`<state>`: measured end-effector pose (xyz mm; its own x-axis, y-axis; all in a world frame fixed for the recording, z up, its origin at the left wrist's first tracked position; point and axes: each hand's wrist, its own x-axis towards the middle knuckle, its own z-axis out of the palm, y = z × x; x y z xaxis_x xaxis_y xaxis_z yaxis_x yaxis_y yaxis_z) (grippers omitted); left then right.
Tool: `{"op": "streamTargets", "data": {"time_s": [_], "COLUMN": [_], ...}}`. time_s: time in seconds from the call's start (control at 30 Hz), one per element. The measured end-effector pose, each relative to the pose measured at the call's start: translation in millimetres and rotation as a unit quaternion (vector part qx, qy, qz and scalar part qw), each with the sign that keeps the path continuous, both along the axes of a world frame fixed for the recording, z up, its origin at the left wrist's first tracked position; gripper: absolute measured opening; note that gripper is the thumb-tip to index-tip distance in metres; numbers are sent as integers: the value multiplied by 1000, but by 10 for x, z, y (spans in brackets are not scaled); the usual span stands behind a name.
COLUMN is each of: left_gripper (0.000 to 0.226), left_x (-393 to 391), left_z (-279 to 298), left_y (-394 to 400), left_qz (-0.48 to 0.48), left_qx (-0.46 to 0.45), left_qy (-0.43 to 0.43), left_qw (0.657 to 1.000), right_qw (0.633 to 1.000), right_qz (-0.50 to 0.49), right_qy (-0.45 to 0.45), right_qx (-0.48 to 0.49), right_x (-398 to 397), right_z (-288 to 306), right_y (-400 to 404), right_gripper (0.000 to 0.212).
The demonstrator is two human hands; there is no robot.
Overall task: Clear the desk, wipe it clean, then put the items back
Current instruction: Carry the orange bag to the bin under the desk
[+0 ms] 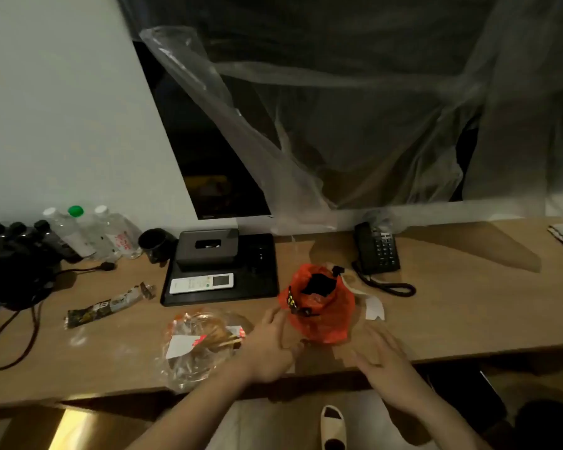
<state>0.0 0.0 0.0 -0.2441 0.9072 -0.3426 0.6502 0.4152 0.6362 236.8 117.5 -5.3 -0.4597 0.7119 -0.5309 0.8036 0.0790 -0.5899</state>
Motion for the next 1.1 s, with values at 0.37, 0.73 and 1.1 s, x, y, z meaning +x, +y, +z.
{"op": "streamTargets", "data": {"time_s": [0.37, 0.73, 1.1], "left_gripper": [91, 76, 51], "left_x": [-18, -96, 265], "left_z": [-863, -1620, -1056], "left_y": [1377, 1712, 1539], "left_qz": [317, 399, 403], "left_qx": [-130, -56, -49], "left_qy": [-111, -286, -273], "left_qw": [933, 869, 872], "right_qw": [992, 979, 968], "right_qz": [14, -3, -46], "right_qy": [29, 18, 64], "right_qx": [-119, -202, -239], "right_x": [-358, -681, -571], "right_z": [-632, -1177, -1078], "right_y": [1449, 1970, 2001], "right_gripper": [39, 18, 25]}}
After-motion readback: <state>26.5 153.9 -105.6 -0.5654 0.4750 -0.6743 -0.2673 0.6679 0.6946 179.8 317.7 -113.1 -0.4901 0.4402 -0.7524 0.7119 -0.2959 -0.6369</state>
